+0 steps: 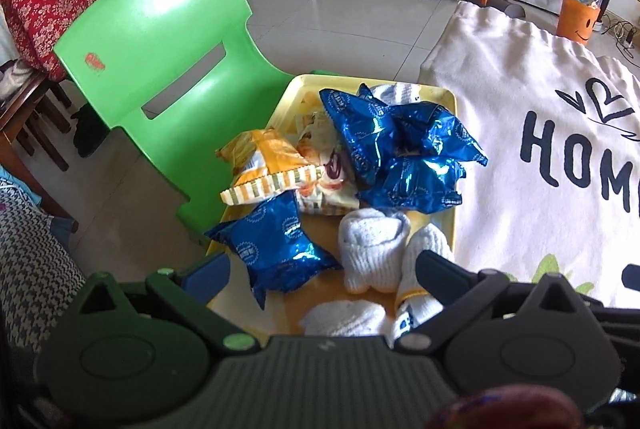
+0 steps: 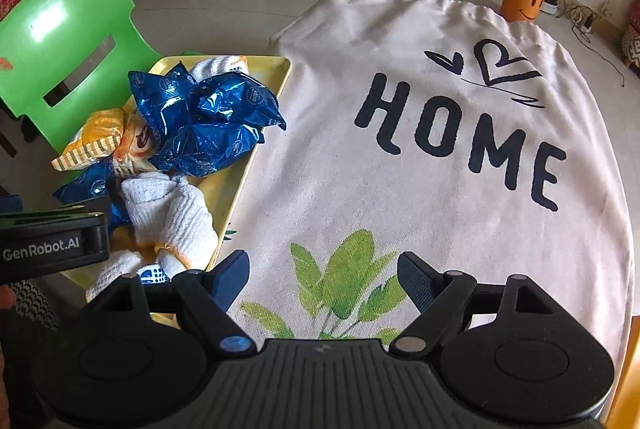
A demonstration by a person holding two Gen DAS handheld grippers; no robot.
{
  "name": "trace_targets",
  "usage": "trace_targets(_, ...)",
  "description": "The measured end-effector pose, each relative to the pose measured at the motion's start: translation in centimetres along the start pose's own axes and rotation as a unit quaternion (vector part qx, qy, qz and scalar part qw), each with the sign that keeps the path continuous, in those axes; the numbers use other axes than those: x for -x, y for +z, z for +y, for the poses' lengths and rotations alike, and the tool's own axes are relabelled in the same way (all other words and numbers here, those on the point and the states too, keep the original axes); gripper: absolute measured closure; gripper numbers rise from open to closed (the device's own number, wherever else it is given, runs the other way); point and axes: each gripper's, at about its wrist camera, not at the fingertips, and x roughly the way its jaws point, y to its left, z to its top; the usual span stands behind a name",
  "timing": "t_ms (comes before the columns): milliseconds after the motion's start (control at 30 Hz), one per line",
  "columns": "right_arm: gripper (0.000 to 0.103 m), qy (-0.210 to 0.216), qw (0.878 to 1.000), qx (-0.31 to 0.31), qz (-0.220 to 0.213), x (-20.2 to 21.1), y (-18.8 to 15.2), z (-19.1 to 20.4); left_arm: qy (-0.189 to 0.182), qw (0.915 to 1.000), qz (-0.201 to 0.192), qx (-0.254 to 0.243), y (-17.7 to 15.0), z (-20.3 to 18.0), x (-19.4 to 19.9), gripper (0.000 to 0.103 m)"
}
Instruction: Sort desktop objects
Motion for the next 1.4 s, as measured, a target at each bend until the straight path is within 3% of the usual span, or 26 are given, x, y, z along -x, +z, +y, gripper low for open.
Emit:
trace_targets(133, 0.021, -0.020, 0.999, 0.038, 0.010, -0.2, 0.7, -0.3, -0.005, 0.9999, 0.010, 0.006, -0.1, 0.2, -0.2, 0.001)
trace_targets(267, 0.021, -0.034, 0.999, 0.028, 0.011, -0.8, 1.5, -1.7, -0.011, 0.9996, 0.022, 0.010, -0.3, 0.1, -0.7, 0.001)
trace_targets(400, 0.021, -0.026, 1.000, 0.003, 0.004, -1.3, 2.3, -2.3, -0.017, 0.9992, 0.032, 0.014, -0.5, -0.1, -0.9, 0.001)
trace_targets(633, 0.021, -0.015, 0.999, 0.042, 0.002, -2.1, 2.9, -0.2, -0.017, 0.9993, 0.033, -0.003, -0.8, -0.8, -0.9, 0.001)
trace_targets(1400, 0.021, 0.009, 0.999, 0.046, 0.000, -2.6, 3.4, 1.2, -0.019, 0.9985, 0.041, -0.029, -1.6, -2.0, -1.3, 0.000)
